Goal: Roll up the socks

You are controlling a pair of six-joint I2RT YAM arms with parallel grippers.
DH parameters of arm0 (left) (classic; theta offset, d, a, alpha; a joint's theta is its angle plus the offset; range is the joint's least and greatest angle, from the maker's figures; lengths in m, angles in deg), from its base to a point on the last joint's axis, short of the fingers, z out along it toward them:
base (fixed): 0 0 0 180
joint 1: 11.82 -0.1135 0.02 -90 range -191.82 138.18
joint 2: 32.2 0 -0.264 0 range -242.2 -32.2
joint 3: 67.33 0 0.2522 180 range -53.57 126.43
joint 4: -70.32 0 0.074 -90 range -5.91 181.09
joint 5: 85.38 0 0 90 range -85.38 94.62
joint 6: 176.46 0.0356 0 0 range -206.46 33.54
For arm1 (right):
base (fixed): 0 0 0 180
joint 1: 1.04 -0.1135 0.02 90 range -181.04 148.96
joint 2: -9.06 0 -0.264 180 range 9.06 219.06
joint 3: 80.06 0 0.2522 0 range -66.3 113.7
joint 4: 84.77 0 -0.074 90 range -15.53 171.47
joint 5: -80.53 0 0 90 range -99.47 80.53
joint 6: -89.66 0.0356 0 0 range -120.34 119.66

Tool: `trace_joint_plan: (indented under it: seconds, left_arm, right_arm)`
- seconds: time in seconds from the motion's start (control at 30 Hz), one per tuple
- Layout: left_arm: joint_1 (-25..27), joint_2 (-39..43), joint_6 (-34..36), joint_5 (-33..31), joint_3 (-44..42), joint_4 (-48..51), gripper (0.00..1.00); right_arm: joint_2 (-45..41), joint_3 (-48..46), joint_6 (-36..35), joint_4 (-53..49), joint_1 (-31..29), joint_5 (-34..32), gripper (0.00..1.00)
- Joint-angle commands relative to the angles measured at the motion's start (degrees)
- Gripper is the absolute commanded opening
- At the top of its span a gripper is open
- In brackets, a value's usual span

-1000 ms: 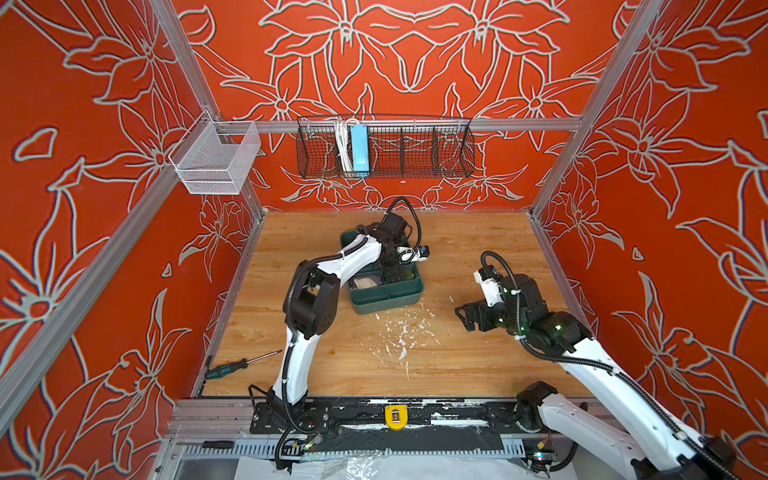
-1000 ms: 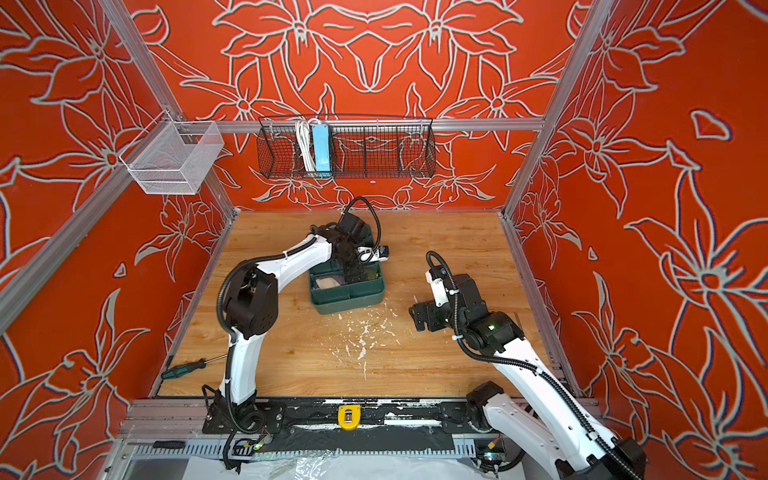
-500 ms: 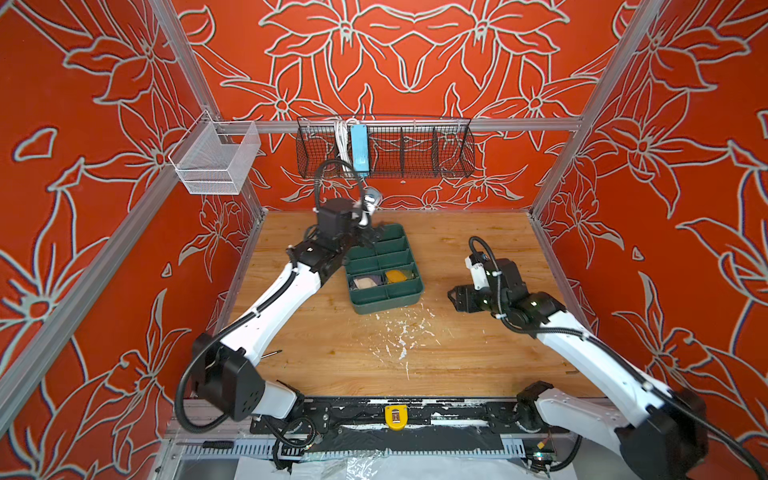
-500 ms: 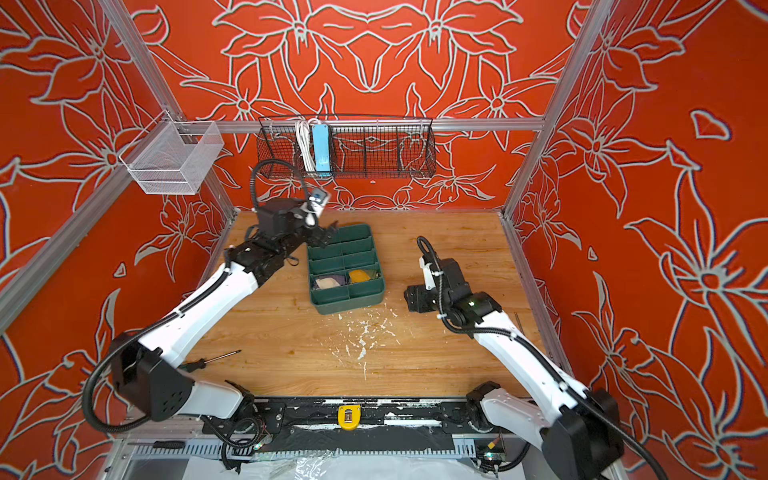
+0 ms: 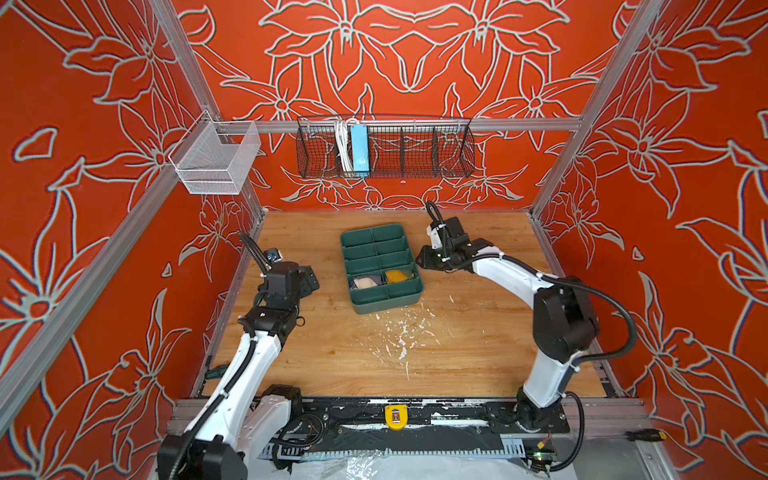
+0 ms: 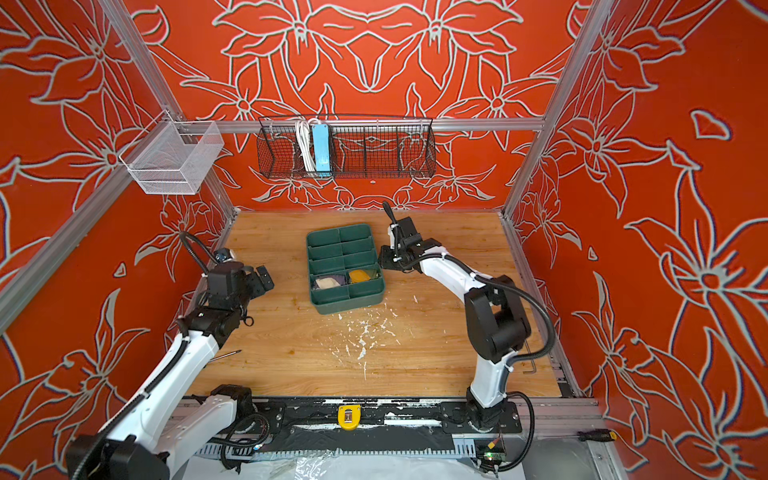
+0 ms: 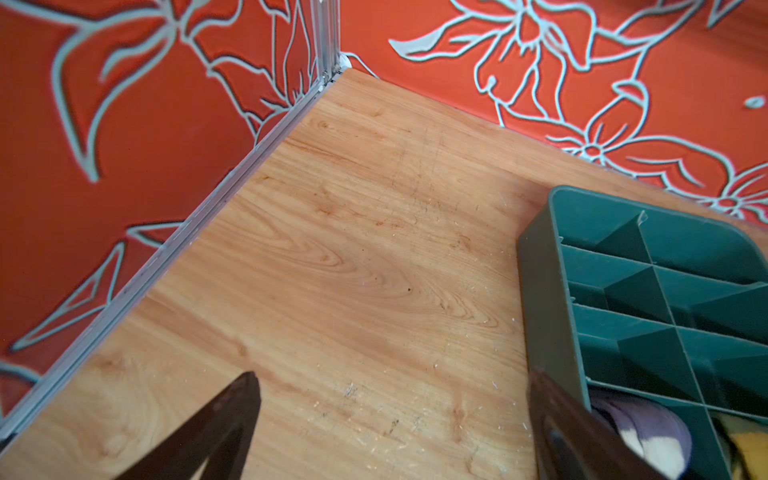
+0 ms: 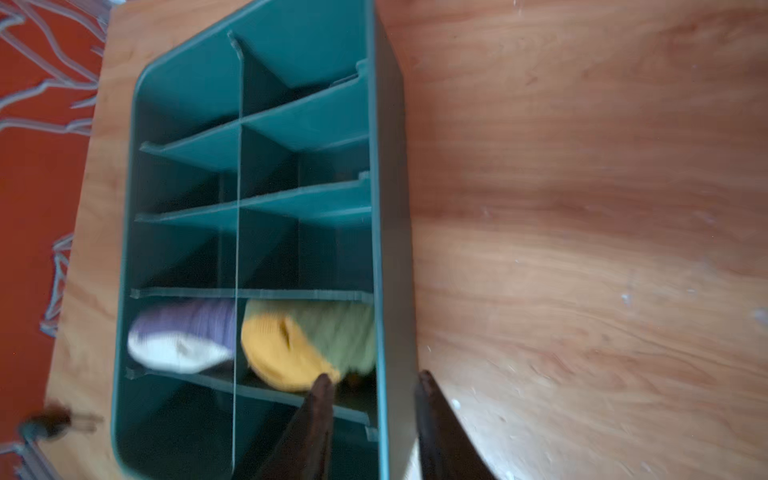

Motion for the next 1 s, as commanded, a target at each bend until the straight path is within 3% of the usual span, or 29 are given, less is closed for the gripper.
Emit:
trace_joint_plan:
  seconds: [0.0, 0.3, 0.43, 0.73, 0.83, 0.97]
  left_arm:
    - [-0.44, 2.01, -1.25, -0.05, -1.32, 0.51, 1.0]
    - [-0.52, 0.35, 2.3, 2.63, -1.75, -1.05, 1.0]
    - [-0.52, -0.76, 3.34, 4.45, -1.37, -1.36, 1.0]
    - [-0.53, -0.77, 7.21, 9.37, -1.03, -3.12, 1.0]
    - [-0.59, -0.83, 7.71, 11.35, -1.16, -4.09, 1.0]
    - [-0.51, -1.46, 7.55, 13.31, -0.86, -4.26, 0.99]
  right_arm:
    - [4.67, 4.86, -0.14, -4.17, -1.37, -4.01, 0.28]
    - [11.21, 10.37, -0.42, -4.94, -3.25, -10.8, 0.12]
    - [9.15, 8.71, 1.14, -2.25, -3.77, -13.11, 0.08]
    - [6.52, 8.71, 0.49, -1.44, -3.77, -13.68, 0.1]
    - [5.87, 8.15, 0.52, -1.44, -3.82, -14.1, 0.03]
    - [2.95, 4.82, 1.15, -0.94, -3.62, -17.95, 0.02]
